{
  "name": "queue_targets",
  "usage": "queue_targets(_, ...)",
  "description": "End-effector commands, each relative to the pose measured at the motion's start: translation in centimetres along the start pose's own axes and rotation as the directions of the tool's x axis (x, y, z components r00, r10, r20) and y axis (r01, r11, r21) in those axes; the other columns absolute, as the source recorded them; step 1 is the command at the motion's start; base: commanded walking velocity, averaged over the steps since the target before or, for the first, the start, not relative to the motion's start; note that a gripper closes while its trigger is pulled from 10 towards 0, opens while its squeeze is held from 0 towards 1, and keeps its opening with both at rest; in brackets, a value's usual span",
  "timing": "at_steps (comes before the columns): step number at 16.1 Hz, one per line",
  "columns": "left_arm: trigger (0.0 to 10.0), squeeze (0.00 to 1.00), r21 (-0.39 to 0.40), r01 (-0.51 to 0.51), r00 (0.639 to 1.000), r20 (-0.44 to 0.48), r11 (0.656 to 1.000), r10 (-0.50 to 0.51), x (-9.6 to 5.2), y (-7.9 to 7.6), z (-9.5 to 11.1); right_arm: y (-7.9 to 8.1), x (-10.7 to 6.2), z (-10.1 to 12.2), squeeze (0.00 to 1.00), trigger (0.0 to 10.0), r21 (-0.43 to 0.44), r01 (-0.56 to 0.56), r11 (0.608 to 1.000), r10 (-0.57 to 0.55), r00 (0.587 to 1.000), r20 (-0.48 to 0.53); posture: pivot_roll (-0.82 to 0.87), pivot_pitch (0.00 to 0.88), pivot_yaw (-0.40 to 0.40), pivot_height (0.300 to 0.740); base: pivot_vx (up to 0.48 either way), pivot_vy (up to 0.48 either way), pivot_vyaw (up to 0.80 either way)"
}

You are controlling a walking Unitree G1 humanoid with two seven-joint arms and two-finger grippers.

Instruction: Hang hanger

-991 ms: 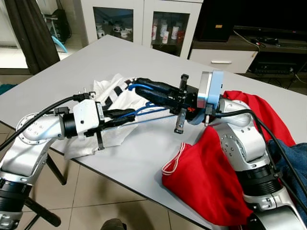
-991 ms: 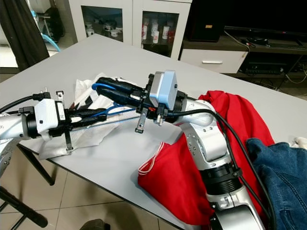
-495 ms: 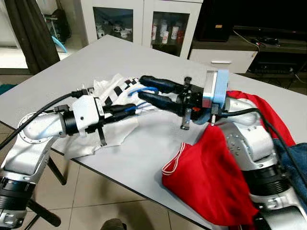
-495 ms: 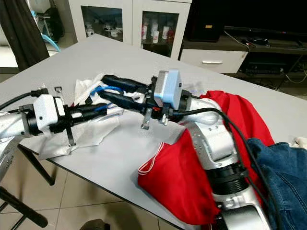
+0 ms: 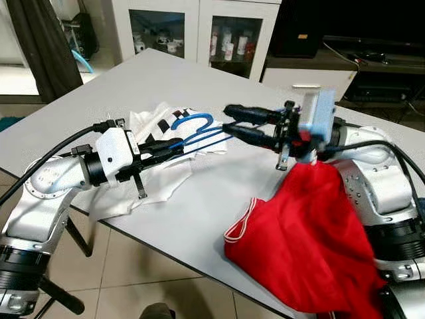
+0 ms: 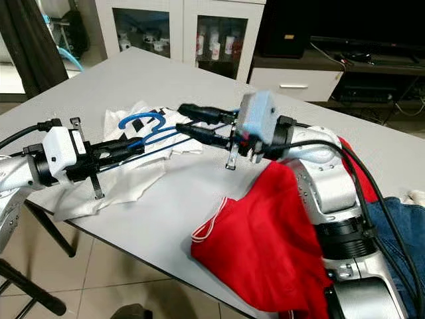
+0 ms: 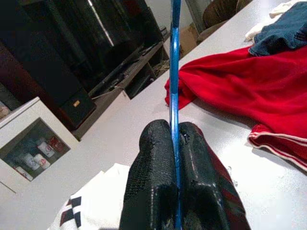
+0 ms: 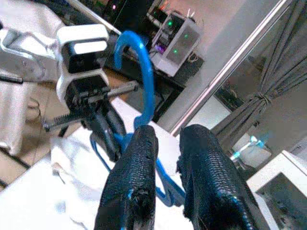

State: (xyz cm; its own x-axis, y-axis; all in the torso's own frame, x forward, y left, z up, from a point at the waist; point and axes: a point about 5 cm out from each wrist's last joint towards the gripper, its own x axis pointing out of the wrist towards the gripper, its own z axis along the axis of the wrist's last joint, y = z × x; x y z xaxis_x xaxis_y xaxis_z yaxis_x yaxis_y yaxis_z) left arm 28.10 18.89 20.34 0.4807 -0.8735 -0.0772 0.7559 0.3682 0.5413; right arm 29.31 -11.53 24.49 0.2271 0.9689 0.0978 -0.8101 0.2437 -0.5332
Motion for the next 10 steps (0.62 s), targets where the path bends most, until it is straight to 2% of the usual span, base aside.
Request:
queue_targets(1,0.0,0.0,0.029,0.003,1.0,0.013,1.0,-0.003,0.2,0.4,0.4,0.3,0.4,0.0,0.02,10.0,-0.075,-0.043,0.996,0.04,0.998,-0.038,0.07,0.0,-0.049,0.74,0.0,0.0,0.0)
queue_targets(4,0.0,0.0,0.046,0.041,0.999,-0.003,0.998,-0.04,0.4,0.3,0.5,1.4,1.7,-0.6,0.09,10.0,-0.169,-0.112,0.979,0.099,0.992,-0.081,0.08,0.0,-0.047,0.74,0.0,0.0,0.0)
queue_targets(6,0.0,0.0,0.058,0.055,0.998,-0.013,0.997,-0.055,0.4,0.2,0.5,1.5,2.1,-0.6,0.26,10.0,-0.199,-0.129,0.971,0.112,0.989,-0.094,0.08,0.0,-0.045,0.74,0.0,0.0,0.0)
queue_targets(7,0.0,0.0,0.065,0.063,0.998,-0.02,0.996,-0.061,0.4,0.2,0.4,1.5,2.2,-0.8,0.56,10.0,-0.216,-0.136,0.967,0.114,0.987,-0.109,0.08,0.0,-0.045,0.74,0.0,0.0,0.0)
queue_targets(8,0.0,0.0,0.069,0.067,0.998,-0.023,0.995,-0.066,0.5,0.2,0.4,1.4,2.3,-1.1,0.62,10.0,-0.239,-0.135,0.962,0.105,0.986,-0.132,0.08,0.0,-0.045,0.74,0.0,0.0,0.0)
queue_targets(10,0.0,0.0,0.075,0.074,0.997,-0.029,0.994,-0.072,0.4,0.2,0.4,0.8,2.3,-1.2,0.58,10.0,-0.258,-0.1,0.961,0.065,0.988,-0.139,0.08,0.0,-0.043,0.74,0.0,0.0,0.0)
